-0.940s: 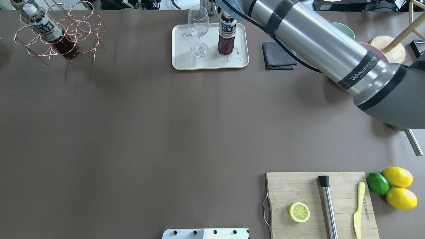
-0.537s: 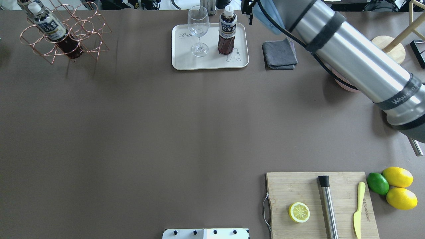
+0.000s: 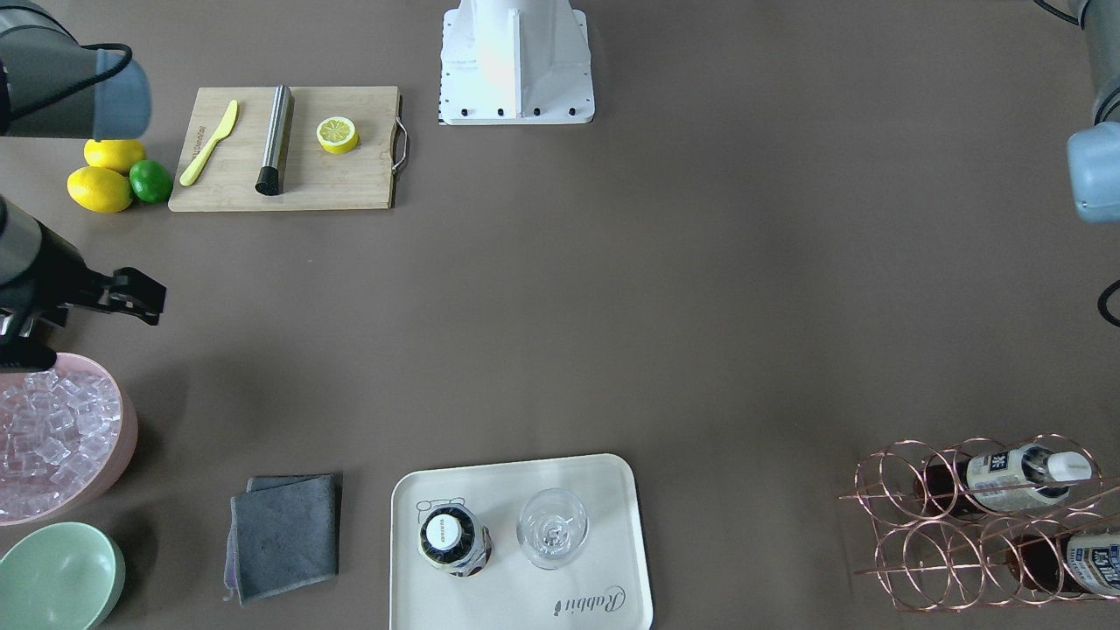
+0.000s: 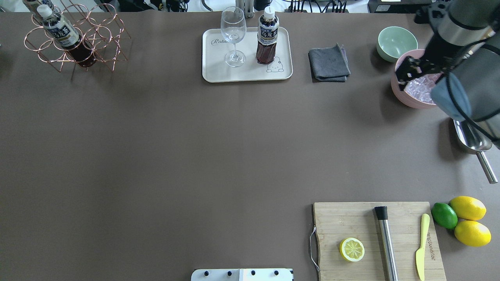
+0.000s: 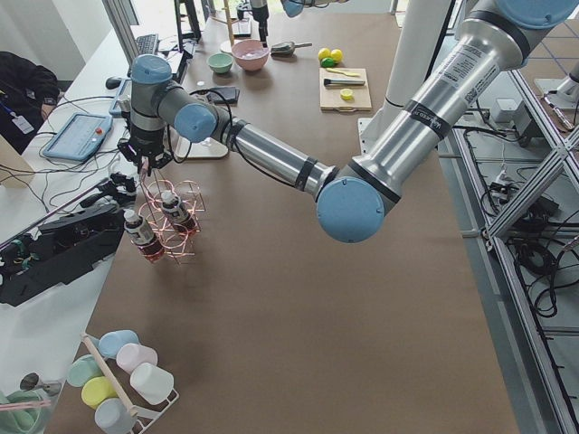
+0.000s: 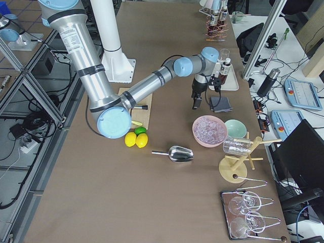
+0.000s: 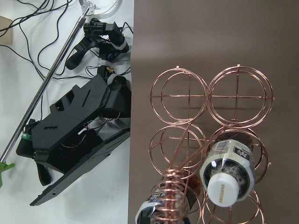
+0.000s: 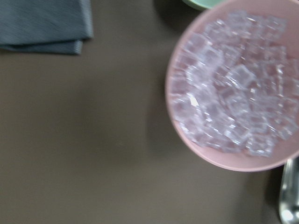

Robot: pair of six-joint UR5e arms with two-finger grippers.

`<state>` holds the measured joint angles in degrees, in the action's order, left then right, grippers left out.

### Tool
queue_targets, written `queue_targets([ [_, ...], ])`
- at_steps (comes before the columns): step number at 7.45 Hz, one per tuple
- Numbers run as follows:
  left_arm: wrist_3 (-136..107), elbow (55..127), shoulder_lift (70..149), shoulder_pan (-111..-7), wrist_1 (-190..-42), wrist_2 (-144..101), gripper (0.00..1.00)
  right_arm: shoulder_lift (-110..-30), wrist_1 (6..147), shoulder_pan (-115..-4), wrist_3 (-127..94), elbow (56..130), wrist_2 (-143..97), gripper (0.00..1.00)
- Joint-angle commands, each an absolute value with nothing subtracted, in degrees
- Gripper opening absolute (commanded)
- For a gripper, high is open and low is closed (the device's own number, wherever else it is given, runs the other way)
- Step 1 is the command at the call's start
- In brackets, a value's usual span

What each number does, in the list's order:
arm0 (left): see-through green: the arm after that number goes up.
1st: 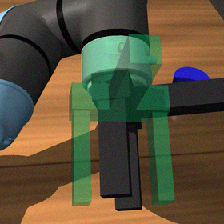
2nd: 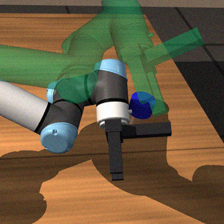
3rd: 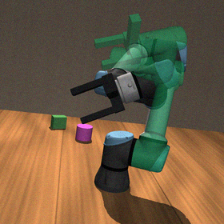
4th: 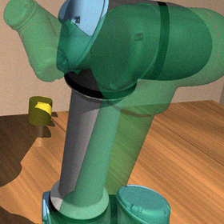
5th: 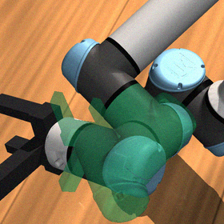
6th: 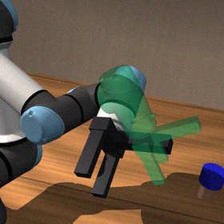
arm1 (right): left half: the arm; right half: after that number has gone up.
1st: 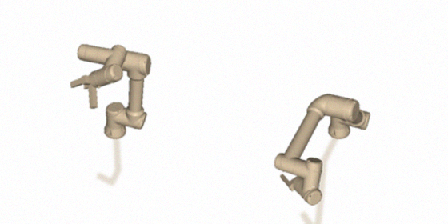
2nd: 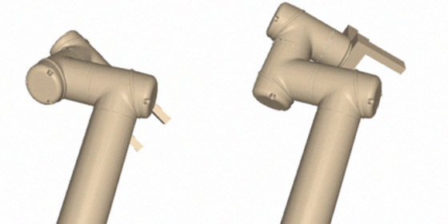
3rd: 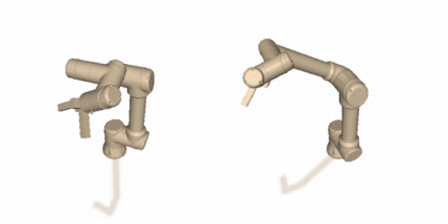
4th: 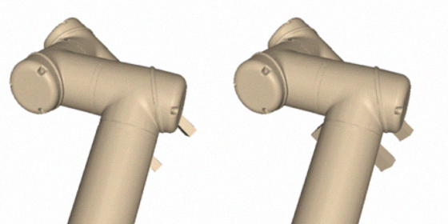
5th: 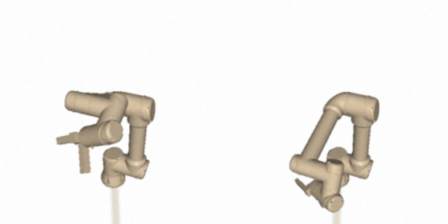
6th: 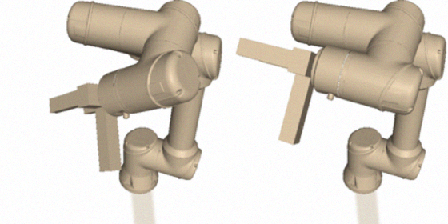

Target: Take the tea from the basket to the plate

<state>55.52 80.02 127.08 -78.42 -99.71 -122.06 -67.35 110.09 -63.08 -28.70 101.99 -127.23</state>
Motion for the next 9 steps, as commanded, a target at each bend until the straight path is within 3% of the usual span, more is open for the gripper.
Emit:
queue_targets([
  [1,55.46,80.16,126.13,-77.78,-99.84,-121.99,0.00,-86.79,109.16,-75.36,-14.38,106.88,-130.23,1.00],
  [4,55.37,80.16,126.04,-77.61,-99.84,-122.08,0.00,-99.47,107.76,-89.61,0.84,107.58,-131.75,1.00],
  [6,55.11,80.07,125.16,-77.08,-99.84,-122.08,0.00,-101.77,107.40,-92.80,3.06,106.53,-131.23,1.00],
  [8,55.11,80.07,124.89,-76.99,-99.84,-121.99,0.00,-101.07,103.13,-92.81,5.63,99.69,-131.48,1.00],
  [9,55.02,80.16,124.81,-76.99,-99.93,-121.99,0.96,-101.07,101.62,-92.81,5.63,99.32,-130.96,1.00],
])
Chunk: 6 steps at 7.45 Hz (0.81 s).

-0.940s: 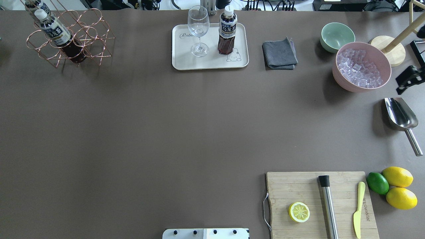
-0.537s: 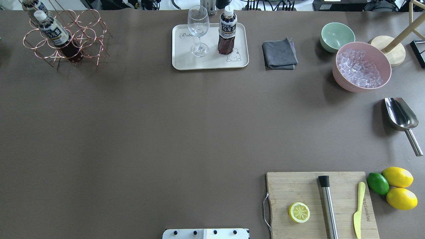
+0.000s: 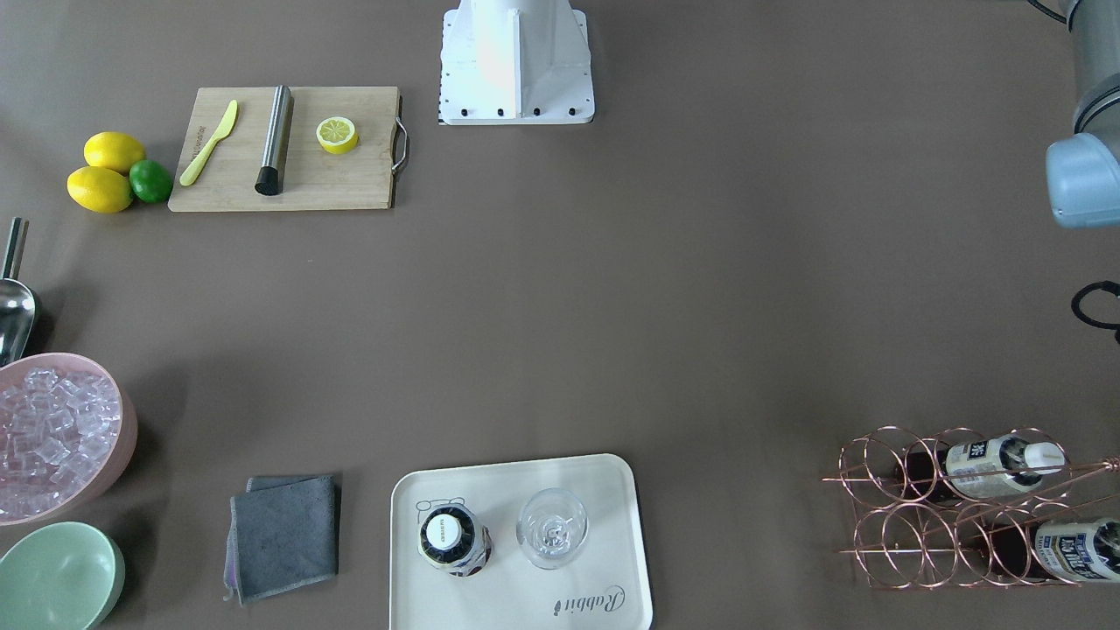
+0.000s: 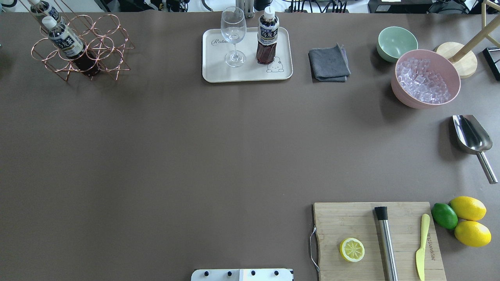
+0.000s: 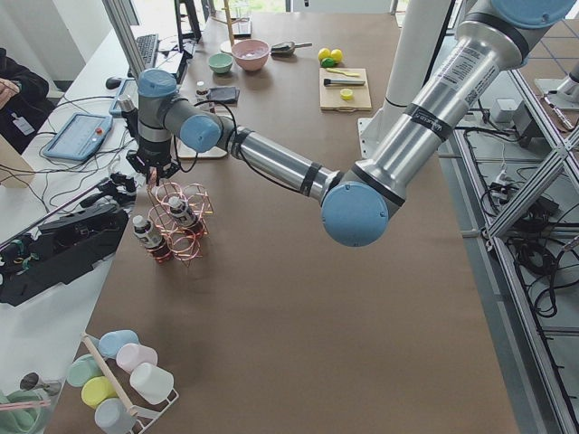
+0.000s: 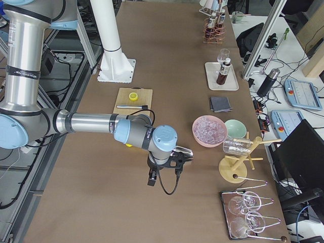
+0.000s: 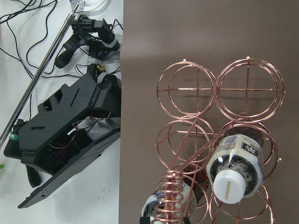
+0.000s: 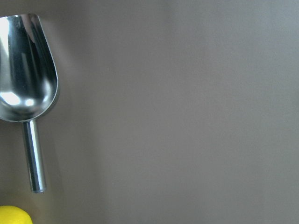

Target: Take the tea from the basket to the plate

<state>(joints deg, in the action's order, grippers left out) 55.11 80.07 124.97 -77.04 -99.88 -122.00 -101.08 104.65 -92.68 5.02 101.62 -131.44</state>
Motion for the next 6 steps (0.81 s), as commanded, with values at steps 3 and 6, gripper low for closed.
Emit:
queue_targets([
  [3,55.02,80.42,124.80,-76.99,-99.93,-122.08,0.99,-98.46,100.21,-92.81,-1.10,99.58,-130.26,1.00],
  [6,50.32,82.43,124.98,-77.60,-100.98,-122.34,0.99,-98.26,93.97,-92.81,-3.34,97.83,-129.64,1.00],
])
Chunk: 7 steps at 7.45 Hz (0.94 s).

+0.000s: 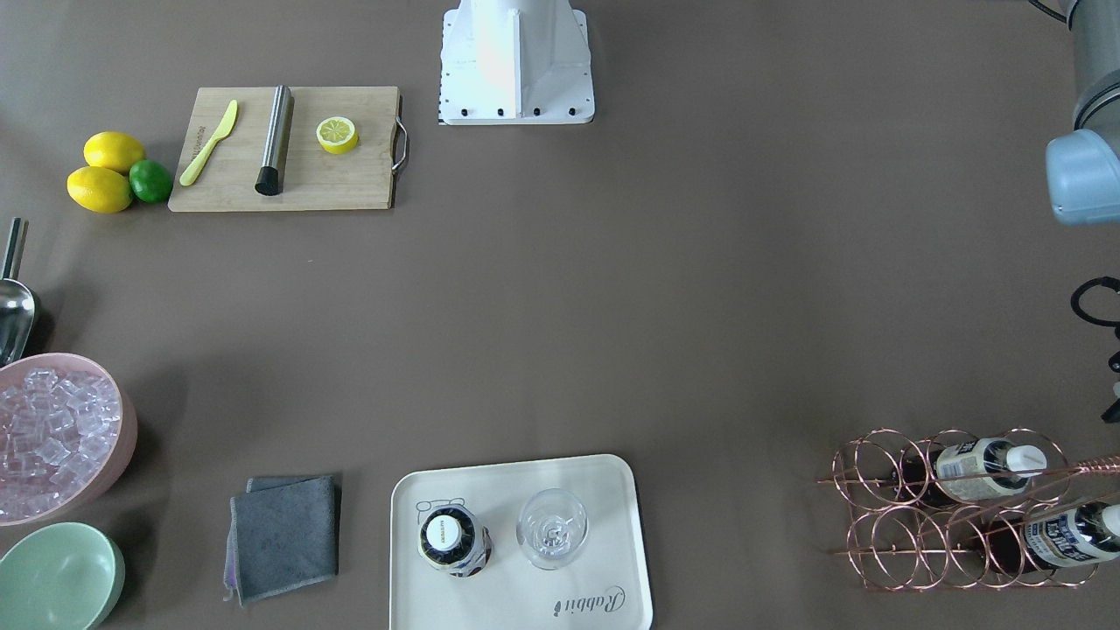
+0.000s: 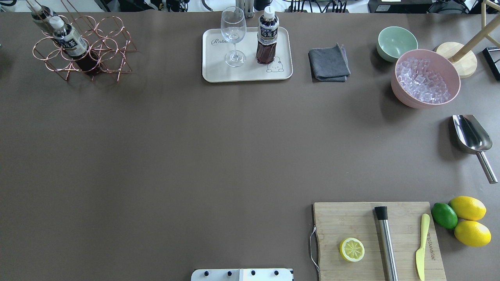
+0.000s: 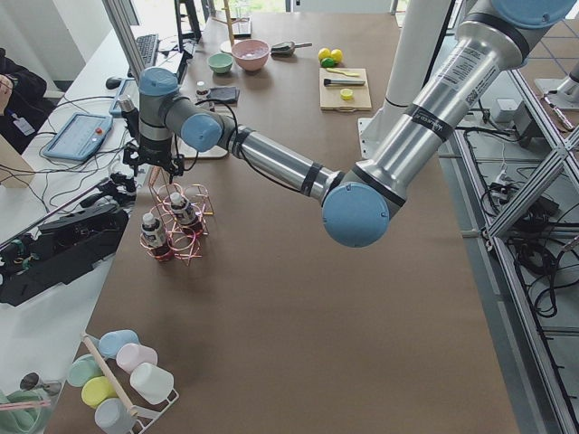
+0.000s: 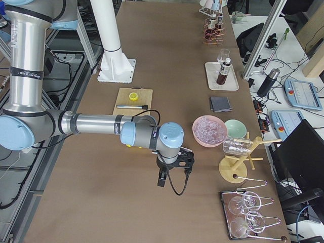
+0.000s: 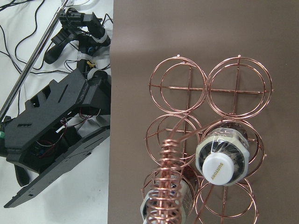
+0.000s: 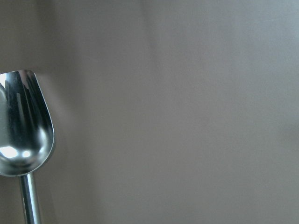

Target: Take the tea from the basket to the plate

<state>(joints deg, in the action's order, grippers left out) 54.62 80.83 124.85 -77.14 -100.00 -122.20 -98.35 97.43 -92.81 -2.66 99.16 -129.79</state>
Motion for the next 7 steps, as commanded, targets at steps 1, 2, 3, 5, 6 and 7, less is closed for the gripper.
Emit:
queue_targets([
  [1,40.18,84.18,124.02,-78.22,-104.73,-122.34,0.99,-98.17,93.96,-92.81,-3.34,97.56,-129.46,1.00],
  [2,28.59,87.24,120.79,-78.66,-109.55,-122.26,0.99,-98.17,93.87,-92.81,-3.43,97.30,-129.46,1.00],
  [3,15.08,91.02,117.80,-80.40,-112.64,-122.60,0.99,-98.09,93.87,-92.81,-3.43,97.47,-129.55,1.00],
  [5,-3.87,99.64,109.47,-82.52,-113.64,-122.87,0.99,-98.09,93.87,-92.81,-3.43,97.21,-129.55,1.00],
  [6,-6.83,102.10,106.55,-83.23,-114.25,-122.78,0.99,-98.17,93.87,-92.81,-3.43,97.12,-129.46,1.00],
  [7,-7.20,102.39,102.17,-84.62,-114.34,-122.87,0.99,-98.09,93.87,-92.81,-3.43,96.95,-129.55,1.00],
])
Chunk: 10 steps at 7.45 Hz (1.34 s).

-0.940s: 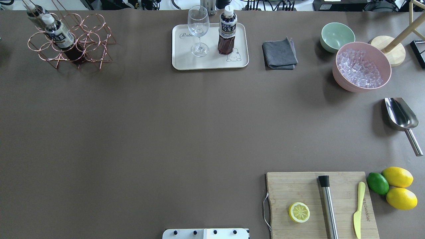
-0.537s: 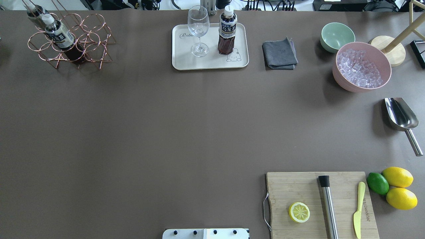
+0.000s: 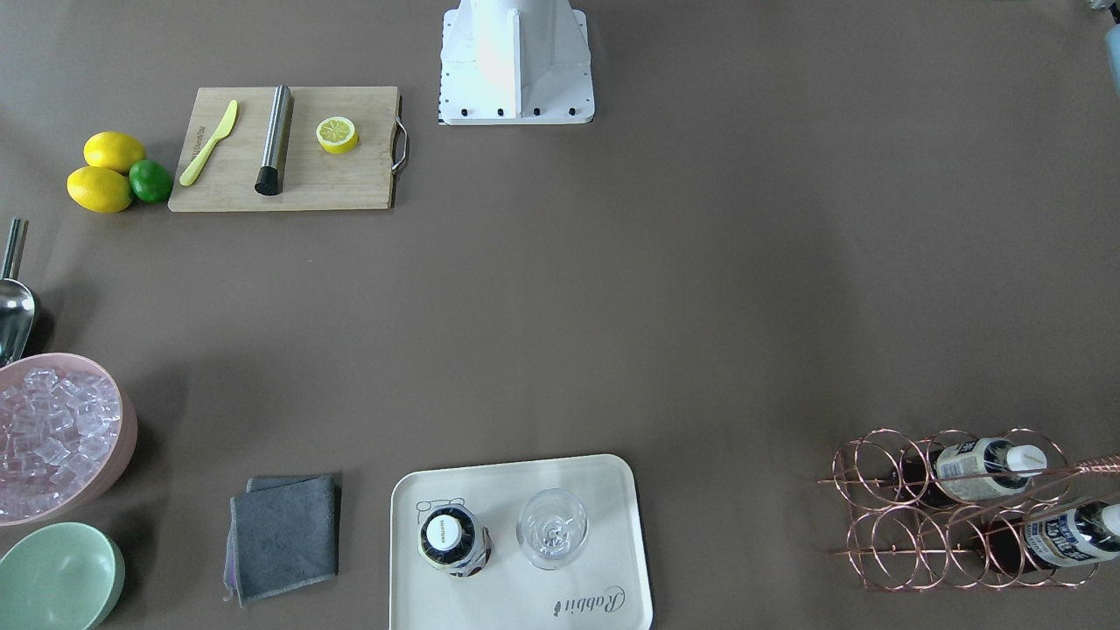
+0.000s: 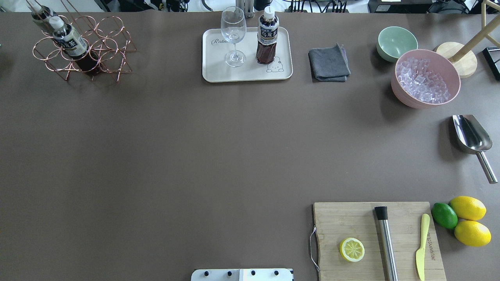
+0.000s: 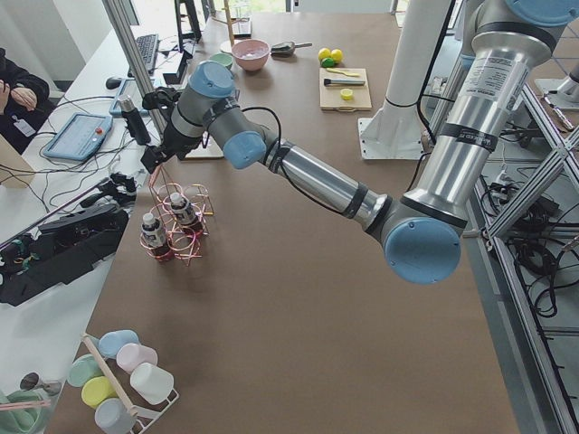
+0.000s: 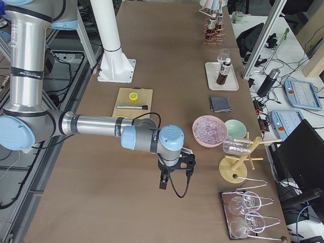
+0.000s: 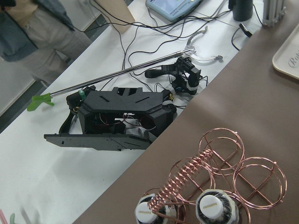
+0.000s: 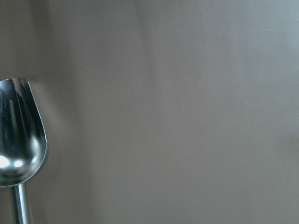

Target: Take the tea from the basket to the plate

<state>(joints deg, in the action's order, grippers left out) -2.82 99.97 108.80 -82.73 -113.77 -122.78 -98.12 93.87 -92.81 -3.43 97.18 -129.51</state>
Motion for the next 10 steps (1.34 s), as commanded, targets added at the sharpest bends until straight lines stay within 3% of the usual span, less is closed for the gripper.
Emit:
queue_targets([
  [1,-6.77,102.48,100.39,-85.07,-114.78,-122.78,0.98,-98.09,93.87,-92.81,-3.43,96.86,-129.55,1.00],
  [4,-13.58,99.16,91.26,-85.52,-114.17,-127.14,0.98,-97.91,93.78,-92.81,-3.43,97.56,-129.73,1.00],
  [6,-15.29,92.48,91.05,-85.95,-110.34,-137.79,0.98,-96.85,93.87,-92.81,-3.43,97.82,-129.99,1.00],
  [10,-13.89,97.02,91.58,-85.61,-90.66,-137.46,0.98,-97.03,93.87,-92.90,-2.81,98.17,-130.25,1.00],
])
